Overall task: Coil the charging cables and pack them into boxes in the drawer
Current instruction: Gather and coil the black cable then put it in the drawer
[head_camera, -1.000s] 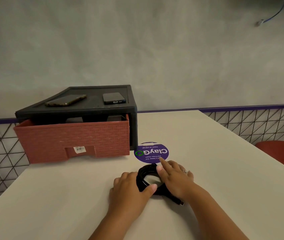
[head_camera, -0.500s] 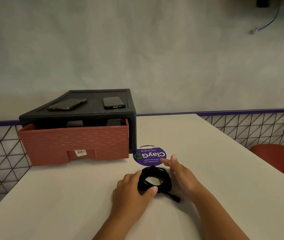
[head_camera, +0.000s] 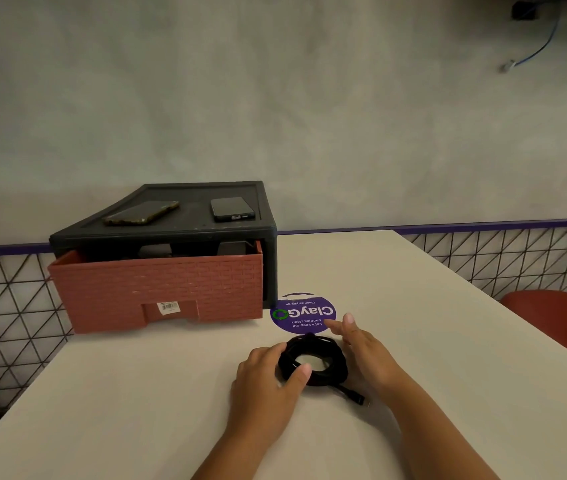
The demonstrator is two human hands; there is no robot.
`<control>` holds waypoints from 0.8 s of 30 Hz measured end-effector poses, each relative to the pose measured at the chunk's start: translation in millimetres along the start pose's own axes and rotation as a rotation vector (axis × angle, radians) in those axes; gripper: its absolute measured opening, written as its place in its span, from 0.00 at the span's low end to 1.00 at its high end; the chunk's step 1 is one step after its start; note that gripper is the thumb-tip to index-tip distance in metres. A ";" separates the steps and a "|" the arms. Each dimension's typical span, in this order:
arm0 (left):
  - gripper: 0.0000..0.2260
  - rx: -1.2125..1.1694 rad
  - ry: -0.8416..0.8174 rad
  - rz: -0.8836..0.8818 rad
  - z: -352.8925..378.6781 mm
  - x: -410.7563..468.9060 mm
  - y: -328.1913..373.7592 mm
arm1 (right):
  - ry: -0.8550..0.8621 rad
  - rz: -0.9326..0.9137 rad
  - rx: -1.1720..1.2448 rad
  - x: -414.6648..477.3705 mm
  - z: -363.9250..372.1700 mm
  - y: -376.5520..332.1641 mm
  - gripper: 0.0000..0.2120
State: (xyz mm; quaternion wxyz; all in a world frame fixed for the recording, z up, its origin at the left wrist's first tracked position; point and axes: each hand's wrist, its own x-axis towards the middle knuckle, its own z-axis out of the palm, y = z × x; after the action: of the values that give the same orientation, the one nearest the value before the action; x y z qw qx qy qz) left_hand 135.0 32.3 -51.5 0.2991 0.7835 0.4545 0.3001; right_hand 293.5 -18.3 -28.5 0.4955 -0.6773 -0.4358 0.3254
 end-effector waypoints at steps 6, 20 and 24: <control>0.20 -0.322 0.079 -0.090 -8.9 7.5 -7.2 | 0.009 -0.079 -0.132 0.8 5.5 -3.2 0.14; 0.32 -1.335 0.146 -0.591 -119.7 73.3 -47.7 | 0.091 -0.324 -0.296 73.1 51.8 -90.5 0.26; 0.36 -1.500 0.213 -0.626 -127.9 93.6 -47.9 | 0.144 -0.251 -0.114 107.4 70.0 -118.2 0.29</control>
State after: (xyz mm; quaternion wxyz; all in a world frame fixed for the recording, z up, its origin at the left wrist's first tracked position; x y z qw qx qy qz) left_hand 52.6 160.4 13.5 0.7688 0.1794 0.3564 0.4997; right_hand 244.6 122.1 62.6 0.5230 -0.6661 -0.4981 0.1862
